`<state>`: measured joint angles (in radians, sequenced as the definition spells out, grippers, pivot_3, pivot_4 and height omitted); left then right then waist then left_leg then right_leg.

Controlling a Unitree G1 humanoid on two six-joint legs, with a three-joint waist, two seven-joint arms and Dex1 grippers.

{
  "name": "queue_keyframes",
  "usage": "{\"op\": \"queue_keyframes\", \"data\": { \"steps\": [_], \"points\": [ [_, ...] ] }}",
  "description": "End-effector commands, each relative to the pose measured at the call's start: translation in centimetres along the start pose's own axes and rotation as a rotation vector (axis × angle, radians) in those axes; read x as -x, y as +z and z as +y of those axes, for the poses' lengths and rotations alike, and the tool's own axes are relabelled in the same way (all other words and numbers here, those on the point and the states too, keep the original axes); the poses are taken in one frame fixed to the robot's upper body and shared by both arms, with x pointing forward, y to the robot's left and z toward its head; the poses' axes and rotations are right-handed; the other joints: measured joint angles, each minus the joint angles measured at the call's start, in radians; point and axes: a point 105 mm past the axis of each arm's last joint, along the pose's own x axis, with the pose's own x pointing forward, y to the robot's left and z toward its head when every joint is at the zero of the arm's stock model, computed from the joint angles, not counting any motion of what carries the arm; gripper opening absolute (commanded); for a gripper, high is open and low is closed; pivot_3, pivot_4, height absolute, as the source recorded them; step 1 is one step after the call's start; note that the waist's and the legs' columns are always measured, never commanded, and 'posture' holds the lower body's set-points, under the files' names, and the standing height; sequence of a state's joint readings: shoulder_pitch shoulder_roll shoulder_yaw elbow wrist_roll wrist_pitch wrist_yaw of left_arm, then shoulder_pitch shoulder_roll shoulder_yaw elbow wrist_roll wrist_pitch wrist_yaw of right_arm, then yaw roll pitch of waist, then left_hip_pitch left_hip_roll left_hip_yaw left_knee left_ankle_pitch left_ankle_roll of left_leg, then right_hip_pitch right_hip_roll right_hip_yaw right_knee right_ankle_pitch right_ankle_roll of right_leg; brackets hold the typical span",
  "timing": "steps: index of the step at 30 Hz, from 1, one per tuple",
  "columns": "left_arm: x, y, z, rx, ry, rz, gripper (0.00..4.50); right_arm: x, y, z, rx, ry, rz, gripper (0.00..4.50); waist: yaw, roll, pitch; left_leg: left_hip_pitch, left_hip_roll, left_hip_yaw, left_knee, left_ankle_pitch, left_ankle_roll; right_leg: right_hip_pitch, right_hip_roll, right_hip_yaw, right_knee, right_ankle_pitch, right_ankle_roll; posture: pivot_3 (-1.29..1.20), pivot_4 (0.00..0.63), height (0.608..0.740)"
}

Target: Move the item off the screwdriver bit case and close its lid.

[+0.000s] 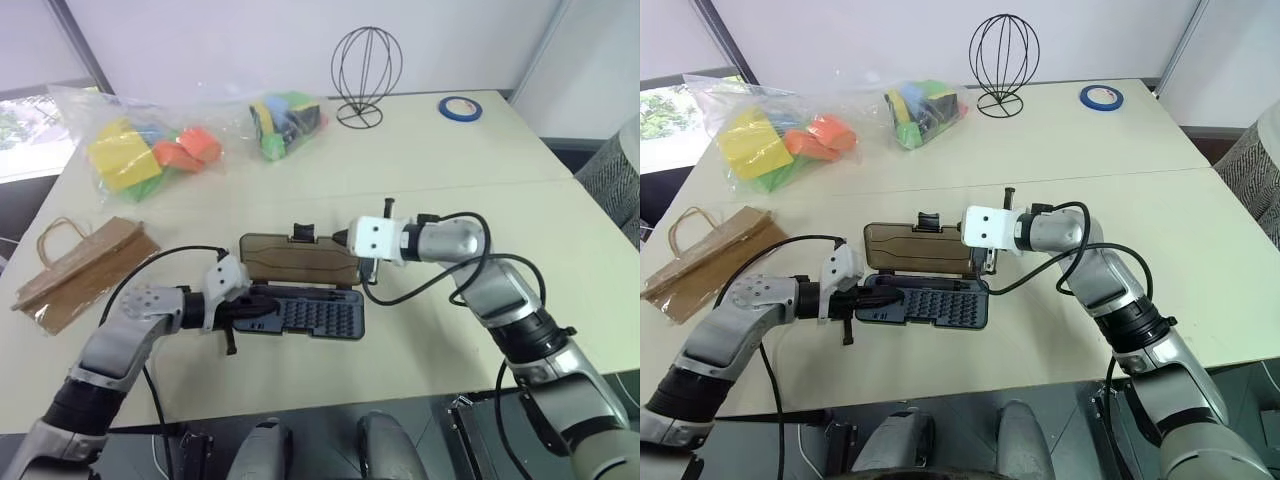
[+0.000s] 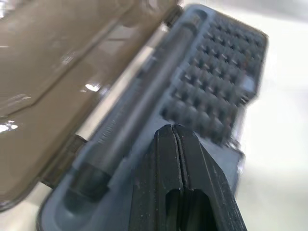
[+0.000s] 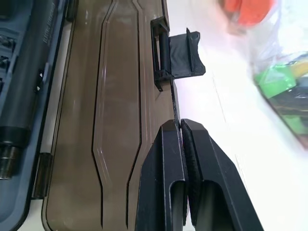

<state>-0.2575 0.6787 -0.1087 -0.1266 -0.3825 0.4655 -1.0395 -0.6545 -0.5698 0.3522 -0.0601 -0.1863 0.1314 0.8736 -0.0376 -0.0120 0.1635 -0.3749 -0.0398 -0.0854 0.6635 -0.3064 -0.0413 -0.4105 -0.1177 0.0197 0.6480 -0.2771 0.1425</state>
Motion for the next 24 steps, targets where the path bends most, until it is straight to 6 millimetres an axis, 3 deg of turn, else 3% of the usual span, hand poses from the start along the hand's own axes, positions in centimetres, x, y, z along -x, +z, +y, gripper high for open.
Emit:
{"op": "queue_keyframes", "data": {
  "steps": [1, 5, 8, 11, 16, 21, 24],
  "points": [
    [0.7, 3.2, 1.1, 0.054, 0.032, -0.129, 0.00, 0.6, 2.0, -1.0, 0.091, -0.059, -0.065, 0.02, -0.001, 0.000, 0.000, 0.000, 0.000, 0.000, 0.000, 0.000, 0.000, 0.000, 0.000, 0.000, 0.000, 0.000, 0.000, 0.00, 0.150, 0.740],
    [1.8, 7.0, 2.6, 0.160, 0.058, -0.299, 0.00, 0.5, 1.8, -1.0, 0.103, -0.066, -0.064, 0.02, -0.001, -0.001, 0.001, 0.000, 0.000, 0.000, 0.000, 0.000, 0.000, 0.000, 0.000, 0.000, 0.000, 0.000, 0.000, 0.00, 0.150, 0.740],
    [2.5, 7.9, 3.7, 0.217, 0.090, -0.347, 0.00, 0.4, 1.7, -1.1, 0.110, -0.068, -0.063, 0.02, -0.003, -0.001, 0.001, 0.000, 0.000, 0.000, 0.000, 0.001, -0.002, 0.000, 0.000, 0.000, 0.000, 0.000, 0.000, 0.00, 0.150, 0.740],
    [3.9, 8.7, 6.0, 0.276, 0.177, -0.411, 0.00, 0.4, 1.5, -1.1, 0.116, -0.068, -0.059, 0.02, -0.006, -0.001, 0.001, 0.000, 0.000, 0.000, 0.000, 0.002, -0.004, -0.001, 0.000, 0.000, 0.000, 0.000, 0.000, 0.00, 0.150, 0.740],
    [5.4, 7.4, 10.7, 0.298, 0.429, -0.395, 0.00, 0.3, 1.5, -1.0, 0.116, -0.064, -0.062, 0.02, -0.004, -0.002, 0.001, 0.000, 0.000, 0.000, 0.000, 0.003, -0.005, -0.001, 0.000, 0.000, -0.001, 0.000, 0.000, 0.00, 0.150, 0.740],
    [5.3, 6.0, 12.0, 0.306, 0.483, -0.367, 0.00, 0.3, 1.6, -1.0, 0.121, -0.059, -0.063, 0.02, -0.004, -0.002, 0.001, -0.001, 0.000, 0.000, 0.000, 0.003, -0.005, -0.001, 0.000, 0.000, -0.001, 0.000, 0.000, 0.00, 0.150, 0.740],
    [3.8, 4.2, 11.3, 0.229, 0.441, -0.254, 0.00, 0.3, 1.6, -1.1, 0.121, -0.064, -0.063, 0.02, -0.003, -0.002, 0.002, -0.001, 0.000, 0.000, 0.000, 0.003, -0.005, -0.001, 0.000, 0.000, -0.001, 0.000, 0.000, 0.00, 0.150, 0.740]
  ]
}}
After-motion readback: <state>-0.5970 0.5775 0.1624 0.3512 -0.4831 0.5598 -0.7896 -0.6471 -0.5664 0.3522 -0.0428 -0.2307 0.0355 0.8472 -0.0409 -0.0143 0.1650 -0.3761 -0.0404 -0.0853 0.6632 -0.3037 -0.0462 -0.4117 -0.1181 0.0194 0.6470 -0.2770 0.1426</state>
